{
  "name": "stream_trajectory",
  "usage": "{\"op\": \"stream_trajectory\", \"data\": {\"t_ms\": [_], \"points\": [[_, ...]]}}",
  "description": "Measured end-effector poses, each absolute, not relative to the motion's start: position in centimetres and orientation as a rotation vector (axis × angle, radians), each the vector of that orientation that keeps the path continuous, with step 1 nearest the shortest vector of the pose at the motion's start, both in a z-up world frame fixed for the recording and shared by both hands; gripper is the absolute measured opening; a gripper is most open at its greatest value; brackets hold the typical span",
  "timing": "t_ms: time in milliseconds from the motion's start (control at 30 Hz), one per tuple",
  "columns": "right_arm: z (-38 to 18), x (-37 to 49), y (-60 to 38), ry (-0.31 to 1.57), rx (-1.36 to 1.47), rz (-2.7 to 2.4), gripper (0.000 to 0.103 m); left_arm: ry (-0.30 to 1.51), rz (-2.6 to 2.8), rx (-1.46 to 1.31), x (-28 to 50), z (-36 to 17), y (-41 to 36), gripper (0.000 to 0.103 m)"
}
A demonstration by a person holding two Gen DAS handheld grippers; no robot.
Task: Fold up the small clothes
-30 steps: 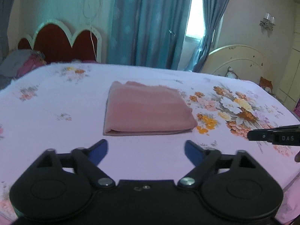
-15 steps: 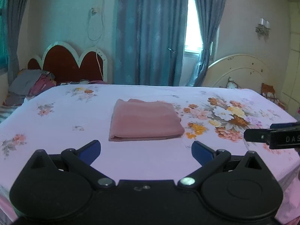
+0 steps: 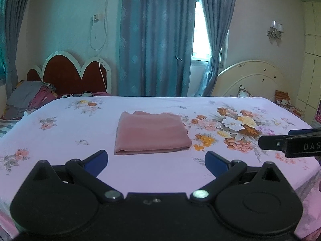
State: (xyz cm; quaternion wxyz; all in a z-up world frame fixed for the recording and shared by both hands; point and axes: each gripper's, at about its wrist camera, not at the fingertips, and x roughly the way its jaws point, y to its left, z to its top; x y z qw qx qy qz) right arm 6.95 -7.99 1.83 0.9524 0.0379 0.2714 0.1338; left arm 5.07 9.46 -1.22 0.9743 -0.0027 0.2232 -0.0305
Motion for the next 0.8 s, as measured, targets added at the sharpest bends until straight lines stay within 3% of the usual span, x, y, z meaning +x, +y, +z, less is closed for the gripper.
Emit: {"op": "stream_trajectory", "data": {"t_ms": [800], "points": [[2.1, 7.1, -9.4, 0.536, 0.067, 0.280, 0.103, 0.434, -0.068, 0.003, 5.0, -0.7, 9.4, 0.103]]}}
